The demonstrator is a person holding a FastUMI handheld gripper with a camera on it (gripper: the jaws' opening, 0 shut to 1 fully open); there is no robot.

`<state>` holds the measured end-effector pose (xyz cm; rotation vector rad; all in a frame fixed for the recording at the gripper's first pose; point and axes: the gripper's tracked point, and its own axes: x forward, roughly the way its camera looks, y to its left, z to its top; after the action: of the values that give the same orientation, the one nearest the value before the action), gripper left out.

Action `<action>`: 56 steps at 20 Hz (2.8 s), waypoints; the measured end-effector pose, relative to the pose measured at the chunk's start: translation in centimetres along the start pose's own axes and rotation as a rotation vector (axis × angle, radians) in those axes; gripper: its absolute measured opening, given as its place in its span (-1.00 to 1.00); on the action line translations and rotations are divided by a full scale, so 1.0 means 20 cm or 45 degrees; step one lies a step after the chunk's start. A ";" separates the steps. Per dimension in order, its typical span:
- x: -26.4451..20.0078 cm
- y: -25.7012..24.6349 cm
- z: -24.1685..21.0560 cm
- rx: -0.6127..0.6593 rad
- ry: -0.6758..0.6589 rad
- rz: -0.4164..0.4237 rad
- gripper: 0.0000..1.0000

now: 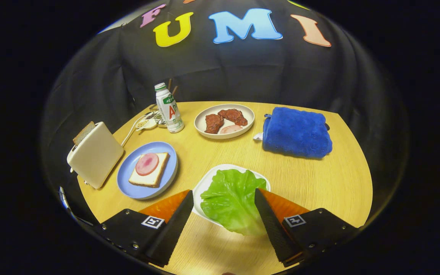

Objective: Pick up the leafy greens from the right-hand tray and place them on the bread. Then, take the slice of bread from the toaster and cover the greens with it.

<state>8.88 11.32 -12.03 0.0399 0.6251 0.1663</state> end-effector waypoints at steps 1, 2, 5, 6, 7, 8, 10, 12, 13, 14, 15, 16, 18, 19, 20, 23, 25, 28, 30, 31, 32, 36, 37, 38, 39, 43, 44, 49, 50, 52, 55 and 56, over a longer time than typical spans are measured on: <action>0.02 -0.01 -0.01 -0.010 0.015 -0.011 0.96; 0.03 -0.01 -0.01 -0.016 0.028 -0.024 0.97; 0.05 -0.01 -0.02 -0.017 0.069 -0.048 0.97; 0.06 -0.02 -0.02 -0.017 0.089 -0.068 0.97; 0.07 -0.02 -0.02 -0.019 0.108 -0.084 0.97; 0.09 -0.02 -0.03 -0.023 0.129 -0.092 0.97; 0.12 -0.01 -0.04 -0.038 0.158 -0.092 0.96; 0.15 0.00 -0.05 -0.041 0.183 -0.096 0.97; 0.19 -0.01 -0.06 -0.041 0.200 -0.111 0.97; 0.21 -0.03 -0.07 -0.040 0.223 -0.136 0.97; 0.24 -0.05 -0.08 -0.029 0.243 -0.161 0.97; 0.25 -0.06 -0.10 -0.018 0.274 -0.184 0.97; 0.29 -0.07 -0.16 0.009 0.341 -0.189 0.97; 0.28 -0.07 -0.14 0.025 0.333 -0.185 0.77; 0.29 -0.10 -0.11 0.032 0.332 -0.208 0.44; 0.30 -0.10 -0.14 0.069 0.347 -0.191 -0.53; 0.31 -0.11 -0.12 0.097 0.339 -0.188 -0.96; 0.26 -0.07 -0.07 0.088 0.314 -0.135 -0.95; 0.25 -0.05 -0.06 0.015 0.323 -0.132 -0.41; 0.25 -0.07 -0.06 -0.032 0.333 -0.158 0.09; 0.26 -0.08 -0.07 -0.079 0.350 -0.184 0.59; 0.30 -0.07 -0.12 -0.036 0.446 -0.180 0.61; 0.33 -0.08 -0.12 0.005 0.442 -0.181 0.64; 0.34 -0.09 -0.11 0.001 0.431 -0.186 0.61; 0.34 -0.08 -0.11 -0.026 0.424 -0.159 0.60; 0.31 -0.08 -0.11 -0.061 0.428 -0.173 -0.79; 0.32 -0.08 -0.08 -0.047 0.400 -0.172 -0.79; 0.24 -0.07 -0.05 -0.009 0.395 -0.190 -0.99; 0.22 -0.07 -0.02 -0.002 0.384 -0.201 -0.99; 0.19 -0.05 0.03 0.000 0.356 -0.217 -0.99; 0.14 0.01 0.10 -0.012 0.330 -0.213 -0.99; 0.13 0.03 0.12 -0.020 0.321 -0.216 -0.99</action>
<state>12.21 12.37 -11.56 -0.0506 0.8753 0.0112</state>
